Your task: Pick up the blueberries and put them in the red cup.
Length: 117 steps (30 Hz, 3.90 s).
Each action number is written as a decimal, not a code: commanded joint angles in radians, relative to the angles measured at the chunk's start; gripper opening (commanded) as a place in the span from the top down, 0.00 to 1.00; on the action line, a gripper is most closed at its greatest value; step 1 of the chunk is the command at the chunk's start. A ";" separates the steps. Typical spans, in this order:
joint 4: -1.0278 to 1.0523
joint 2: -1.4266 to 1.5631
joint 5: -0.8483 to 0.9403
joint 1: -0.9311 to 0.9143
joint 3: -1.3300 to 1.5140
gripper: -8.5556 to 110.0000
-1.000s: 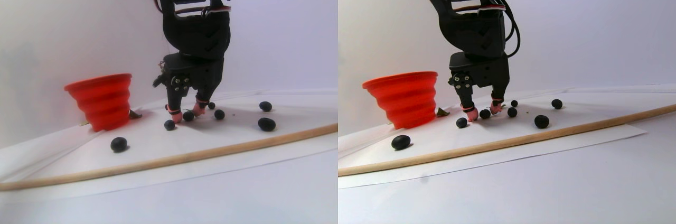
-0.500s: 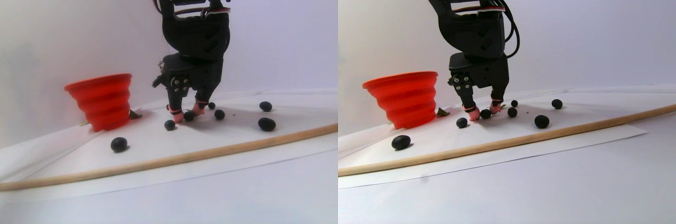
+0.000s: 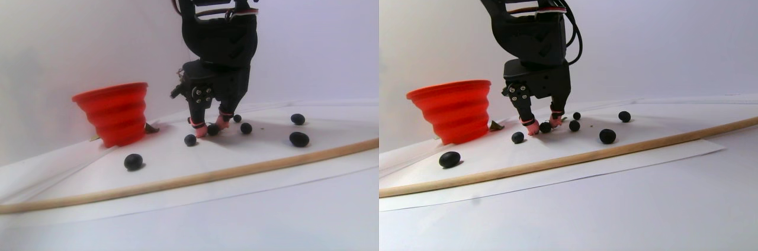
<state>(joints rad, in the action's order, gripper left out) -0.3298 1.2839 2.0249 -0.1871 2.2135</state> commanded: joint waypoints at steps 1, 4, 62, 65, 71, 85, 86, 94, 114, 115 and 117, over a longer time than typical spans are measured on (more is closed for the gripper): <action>0.005 0.092 0.002 0.035 -0.026 0.81; 0.020 0.123 -0.005 0.046 -0.020 0.81; 0.347 0.589 -0.123 0.324 -0.014 0.81; 0.348 0.594 -0.123 0.342 -0.015 0.81; 0.362 0.609 -0.133 0.376 -0.026 0.81; 0.380 0.638 -0.161 0.443 -0.054 0.81; 0.380 0.640 -0.161 0.446 -0.057 0.81; 0.380 0.640 -0.170 0.477 -0.086 0.81; 0.273 0.502 -0.187 0.538 -0.173 0.81; 0.261 0.491 -0.187 0.543 -0.176 0.81; 0.247 0.469 -0.186 0.552 -0.184 0.81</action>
<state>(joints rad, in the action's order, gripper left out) -0.0399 1.7487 1.8484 0.3206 2.1338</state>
